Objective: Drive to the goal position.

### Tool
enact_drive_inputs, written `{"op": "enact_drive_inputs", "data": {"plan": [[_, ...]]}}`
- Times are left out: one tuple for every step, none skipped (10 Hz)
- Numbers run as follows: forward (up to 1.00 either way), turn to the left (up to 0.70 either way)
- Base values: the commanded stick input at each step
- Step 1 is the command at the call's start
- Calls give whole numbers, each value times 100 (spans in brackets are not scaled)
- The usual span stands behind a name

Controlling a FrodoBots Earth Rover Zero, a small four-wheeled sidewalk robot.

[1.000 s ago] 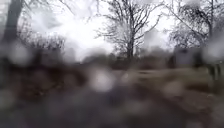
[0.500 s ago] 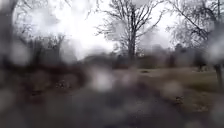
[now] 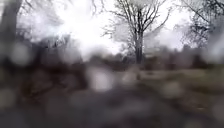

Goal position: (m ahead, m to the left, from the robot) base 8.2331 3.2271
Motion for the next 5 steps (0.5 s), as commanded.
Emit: {"op": "enact_drive_inputs", "data": {"plan": [[100, 0], [100, 0], [100, 0], [100, 0], [100, 0]]}}
